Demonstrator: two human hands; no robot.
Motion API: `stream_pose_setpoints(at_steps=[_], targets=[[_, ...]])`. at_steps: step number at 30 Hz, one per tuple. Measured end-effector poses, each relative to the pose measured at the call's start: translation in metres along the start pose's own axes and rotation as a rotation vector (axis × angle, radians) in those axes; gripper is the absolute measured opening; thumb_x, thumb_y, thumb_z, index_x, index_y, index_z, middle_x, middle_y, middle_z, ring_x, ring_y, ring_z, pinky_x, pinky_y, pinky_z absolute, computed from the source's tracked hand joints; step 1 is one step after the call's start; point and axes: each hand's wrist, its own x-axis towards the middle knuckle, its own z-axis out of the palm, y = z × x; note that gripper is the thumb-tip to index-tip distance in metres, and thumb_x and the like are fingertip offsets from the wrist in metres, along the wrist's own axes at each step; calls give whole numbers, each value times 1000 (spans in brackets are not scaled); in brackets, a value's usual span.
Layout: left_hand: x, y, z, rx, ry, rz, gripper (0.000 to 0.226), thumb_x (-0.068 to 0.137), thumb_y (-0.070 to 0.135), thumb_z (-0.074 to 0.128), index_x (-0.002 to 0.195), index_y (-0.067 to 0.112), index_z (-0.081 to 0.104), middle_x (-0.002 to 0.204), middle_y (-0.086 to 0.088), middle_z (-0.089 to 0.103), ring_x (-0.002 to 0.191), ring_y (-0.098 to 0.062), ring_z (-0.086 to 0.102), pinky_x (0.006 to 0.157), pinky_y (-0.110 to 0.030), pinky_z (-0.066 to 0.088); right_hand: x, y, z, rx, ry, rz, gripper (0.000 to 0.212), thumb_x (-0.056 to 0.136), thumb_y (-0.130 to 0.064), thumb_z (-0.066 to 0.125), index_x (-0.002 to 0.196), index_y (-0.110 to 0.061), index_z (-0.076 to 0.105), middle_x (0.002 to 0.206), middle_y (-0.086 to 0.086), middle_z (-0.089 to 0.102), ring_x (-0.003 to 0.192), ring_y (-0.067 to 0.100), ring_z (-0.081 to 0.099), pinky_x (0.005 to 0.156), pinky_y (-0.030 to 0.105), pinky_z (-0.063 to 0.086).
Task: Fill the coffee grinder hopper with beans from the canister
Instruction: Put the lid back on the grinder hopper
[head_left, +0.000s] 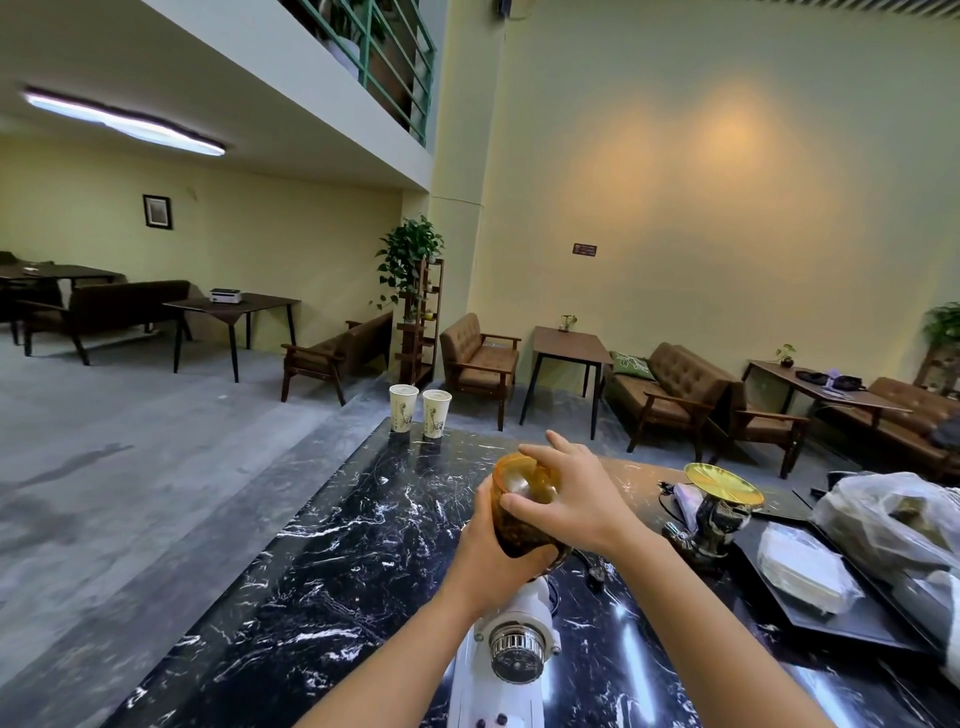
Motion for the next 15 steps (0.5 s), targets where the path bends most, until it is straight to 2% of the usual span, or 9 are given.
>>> stream_pose_setpoints(at_steps=[2,3,6,8,10,12,13,14,15], targets=[[0,2,0,6,8,15,89,69,30,83,139,35,29,122,13,58,107,0,61,83,-21,55,3,0,3,-43,-50,18,62,75,-57,59,132,-34,45,154,10,29,145,29,14,114,52,21],[0,2,0,3,12,23,89,70,28,84,139,33,29,122,14,58,106,3,60,81,-18,54,4,-1,4,-86,-62,19,58,77,-59,55,130,-35,45,152,9,34,144,30,17,114,52,20],[0,2,0,-1,8,38,87,71,25,83,138,32,28,121,15,57,105,7,59,77,-13,53,6,-1,4,-215,-61,-9,55,78,-63,45,127,-37,43,132,-1,54,126,26,44,106,49,29],[-1,3,0,-4,-1,36,86,70,24,82,136,36,28,121,15,56,107,-1,61,80,-18,54,9,1,0,-190,-111,20,65,75,-67,47,133,-41,36,133,-1,51,120,24,48,102,47,38],[-2,6,-2,-12,-23,-5,86,67,26,82,133,42,28,122,13,56,112,-9,60,87,-27,55,16,1,-5,-188,-219,82,78,71,-71,51,140,-44,26,139,2,44,127,28,43,104,53,36],[-5,8,-4,-5,-44,-15,91,61,38,82,134,45,27,130,7,52,121,-16,54,98,-41,52,21,-1,-13,-235,-331,110,93,66,-80,49,144,-46,12,152,5,31,141,34,25,112,63,16],[-9,7,-6,39,-39,-6,99,58,51,80,140,42,25,138,2,46,127,-18,48,103,-45,46,19,-4,-20,-204,-349,109,99,63,-83,47,145,-47,5,158,6,19,145,34,12,112,66,5],[-16,4,-7,132,-8,-5,106,58,66,74,145,35,22,143,-2,39,129,-18,42,106,-46,42,14,-5,-30,-117,-310,108,102,62,-83,47,145,-46,1,160,7,9,147,31,3,113,65,0],[-27,-4,-8,232,51,22,104,63,76,64,145,25,25,141,-4,37,127,-18,41,104,-44,41,6,-4,-42,5,-216,106,99,66,-79,49,146,-45,4,160,6,7,147,27,2,115,60,2]])
